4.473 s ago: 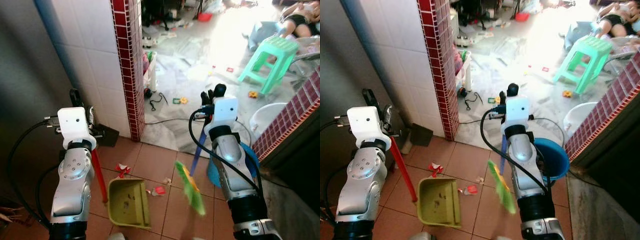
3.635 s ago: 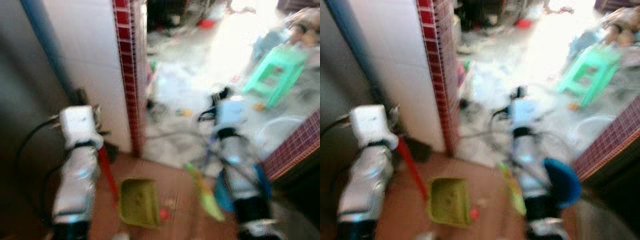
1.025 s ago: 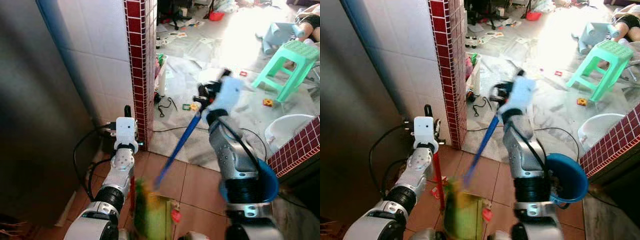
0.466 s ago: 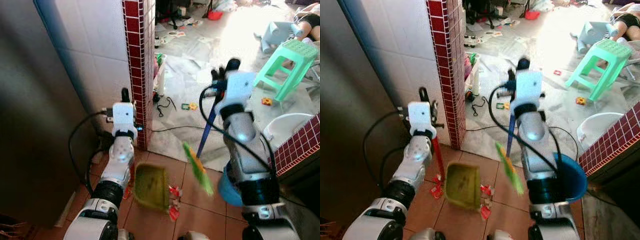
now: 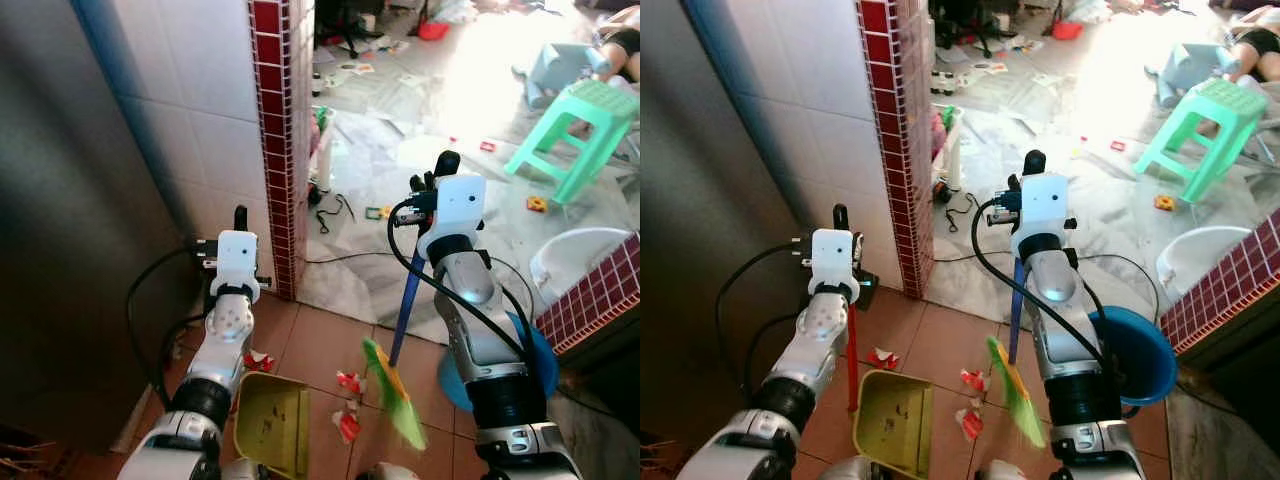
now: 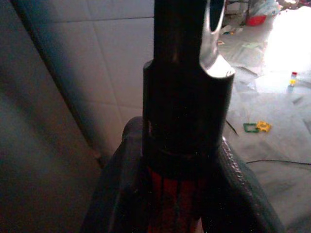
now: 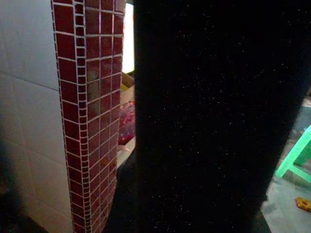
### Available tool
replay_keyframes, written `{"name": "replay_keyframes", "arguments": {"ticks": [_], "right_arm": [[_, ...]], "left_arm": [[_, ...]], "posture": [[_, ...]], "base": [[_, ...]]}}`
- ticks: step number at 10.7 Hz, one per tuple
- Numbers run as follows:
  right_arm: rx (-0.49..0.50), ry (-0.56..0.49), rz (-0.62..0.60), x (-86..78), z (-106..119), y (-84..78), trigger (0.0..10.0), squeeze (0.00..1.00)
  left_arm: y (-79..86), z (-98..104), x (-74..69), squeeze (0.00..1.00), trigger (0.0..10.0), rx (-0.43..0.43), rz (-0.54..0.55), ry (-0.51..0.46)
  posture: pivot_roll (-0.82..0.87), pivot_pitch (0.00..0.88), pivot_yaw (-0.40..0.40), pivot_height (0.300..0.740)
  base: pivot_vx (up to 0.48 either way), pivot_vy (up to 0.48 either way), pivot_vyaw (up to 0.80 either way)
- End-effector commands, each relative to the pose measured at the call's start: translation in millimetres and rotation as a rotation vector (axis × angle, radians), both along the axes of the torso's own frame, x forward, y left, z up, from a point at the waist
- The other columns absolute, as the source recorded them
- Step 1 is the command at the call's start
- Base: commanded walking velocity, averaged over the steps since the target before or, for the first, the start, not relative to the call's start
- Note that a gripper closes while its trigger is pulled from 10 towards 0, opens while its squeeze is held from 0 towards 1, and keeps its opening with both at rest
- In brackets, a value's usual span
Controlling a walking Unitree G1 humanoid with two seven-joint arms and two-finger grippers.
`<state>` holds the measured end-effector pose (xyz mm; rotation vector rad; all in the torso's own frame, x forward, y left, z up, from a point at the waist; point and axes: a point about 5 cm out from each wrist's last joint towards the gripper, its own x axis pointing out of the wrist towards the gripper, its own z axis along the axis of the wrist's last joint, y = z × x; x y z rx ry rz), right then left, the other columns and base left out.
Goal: Sweep floor
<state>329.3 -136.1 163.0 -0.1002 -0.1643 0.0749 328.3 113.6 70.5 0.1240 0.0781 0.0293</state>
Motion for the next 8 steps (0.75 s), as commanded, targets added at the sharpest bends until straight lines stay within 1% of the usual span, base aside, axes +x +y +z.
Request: {"name": "replay_keyframes", "arguments": {"ticks": [1, 3, 4, 5, 6, 8], "right_arm": [[0.010, -0.008, -0.028, 1.2, 4.7, -2.6, 10.0, 0.00], [0.046, 0.060, -0.084, 1.3, -4.7, -4.5, 10.0, 0.00], [0.089, 0.103, -0.120, 1.0, -9.9, -4.9, 10.0, 0.00], [0.165, 0.157, -0.148, 1.4, -15.9, -3.3, 10.0, 0.00], [0.190, 0.174, -0.154, 1.9, -17.2, -1.4, 10.0, 0.00], [0.332, 0.230, -0.176, 5.5, -17.4, 6.4, 10.0, 0.00]], "left_arm": [[-5.3, -3.1, 2.1, 0.00, 10.0, -0.020, -0.007, 0.030], [-9.4, -7.6, 3.4, 0.00, 10.0, -0.032, 0.001, 0.064], [-10.9, -9.1, 3.1, 0.00, 10.0, -0.045, 0.000, 0.071], [-11.3, -10.7, 3.2, 0.00, 10.0, -0.057, 0.006, 0.082], [-11.5, -11.7, 3.3, 0.00, 10.0, -0.064, 0.006, 0.089], [-12.9, -13.4, 3.7, 0.00, 10.0, -0.075, 0.003, 0.100]], "posture": [[-0.14, 0.036, 0.005, 0.740], [-0.15, 0.032, 0.005, 0.740], [-0.15, 0.032, 0.004, 0.740], [-0.15, 0.030, 0.003, 0.740], [-0.15, 0.030, 0.003, 0.740], [-0.15, 0.024, 0.004, 0.740]], "base": [[0.000, 0.000, 0.00], [0.000, 0.000, 0.00], [0.000, 0.000, 0.00], [0.000, 0.000, 0.00], [0.000, 0.000, 0.00], [0.000, 0.000, 0.00]]}}
